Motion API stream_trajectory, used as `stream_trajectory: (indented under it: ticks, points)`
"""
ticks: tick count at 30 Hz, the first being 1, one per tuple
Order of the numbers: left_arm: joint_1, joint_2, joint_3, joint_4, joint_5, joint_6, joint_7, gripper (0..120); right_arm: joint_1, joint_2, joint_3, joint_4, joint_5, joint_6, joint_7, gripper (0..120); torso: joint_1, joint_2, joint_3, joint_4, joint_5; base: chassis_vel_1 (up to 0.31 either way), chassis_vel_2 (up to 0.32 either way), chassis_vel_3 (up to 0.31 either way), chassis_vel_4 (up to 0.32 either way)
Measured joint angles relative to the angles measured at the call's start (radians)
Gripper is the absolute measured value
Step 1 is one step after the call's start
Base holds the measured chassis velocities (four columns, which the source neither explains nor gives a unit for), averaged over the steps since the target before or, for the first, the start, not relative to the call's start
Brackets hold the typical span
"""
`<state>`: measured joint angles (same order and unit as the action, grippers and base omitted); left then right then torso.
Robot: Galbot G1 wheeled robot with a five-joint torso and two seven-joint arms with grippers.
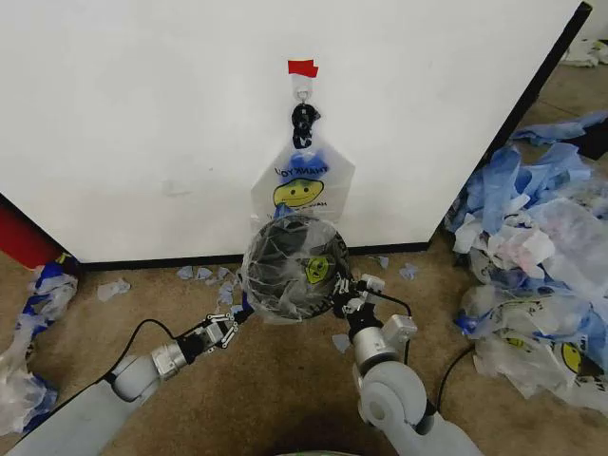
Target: Pick up the garbage bag from the wall and place it over the trash bin.
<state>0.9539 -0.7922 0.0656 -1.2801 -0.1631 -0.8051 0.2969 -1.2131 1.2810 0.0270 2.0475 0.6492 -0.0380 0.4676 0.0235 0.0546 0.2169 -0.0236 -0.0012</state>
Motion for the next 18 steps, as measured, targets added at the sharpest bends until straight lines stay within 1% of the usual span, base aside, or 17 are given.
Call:
stream_trajectory:
  ticks: [18]
  points:
    - [0.005, -0.017, 0.012, 0.013, 0.006, -0.007, 0.005, 0, -0.016, 0.003, 0.012, 0.018, -0.002, 0.001, -0.002, 0, 0.0, 0.0, 0.0, 0.0, 0.0, 0.0, 0.0, 0.0, 0.0]
